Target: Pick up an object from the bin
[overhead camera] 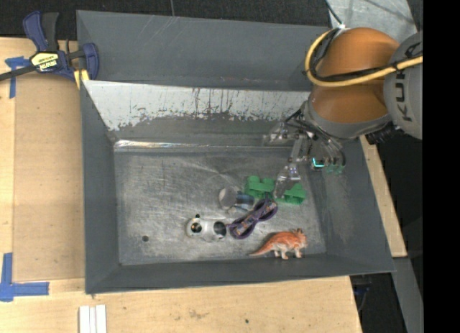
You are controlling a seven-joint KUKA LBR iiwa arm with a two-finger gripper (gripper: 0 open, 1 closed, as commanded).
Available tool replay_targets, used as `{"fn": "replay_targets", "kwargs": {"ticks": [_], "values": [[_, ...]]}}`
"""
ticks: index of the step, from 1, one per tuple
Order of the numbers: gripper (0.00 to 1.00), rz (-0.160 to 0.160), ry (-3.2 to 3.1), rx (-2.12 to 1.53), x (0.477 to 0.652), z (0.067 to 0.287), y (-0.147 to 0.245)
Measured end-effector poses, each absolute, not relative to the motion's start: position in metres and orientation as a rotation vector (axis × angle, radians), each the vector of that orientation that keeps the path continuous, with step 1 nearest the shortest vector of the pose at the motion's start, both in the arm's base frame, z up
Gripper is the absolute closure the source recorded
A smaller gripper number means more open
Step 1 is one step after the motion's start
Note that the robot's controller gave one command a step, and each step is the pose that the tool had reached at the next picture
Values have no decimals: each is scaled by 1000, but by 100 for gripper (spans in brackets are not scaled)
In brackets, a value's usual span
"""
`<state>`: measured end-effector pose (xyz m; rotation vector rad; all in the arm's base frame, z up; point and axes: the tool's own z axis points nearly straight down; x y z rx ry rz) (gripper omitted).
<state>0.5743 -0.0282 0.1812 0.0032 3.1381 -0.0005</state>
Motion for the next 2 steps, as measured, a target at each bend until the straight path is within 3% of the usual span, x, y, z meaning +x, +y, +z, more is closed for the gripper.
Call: {"fn": "replay_targets", "kwargs": {"ticks": [1,2], "values": [[0,-2,3132,-98,577,167,-24],[0,-1,3089,-541,560,118,-17]]}}
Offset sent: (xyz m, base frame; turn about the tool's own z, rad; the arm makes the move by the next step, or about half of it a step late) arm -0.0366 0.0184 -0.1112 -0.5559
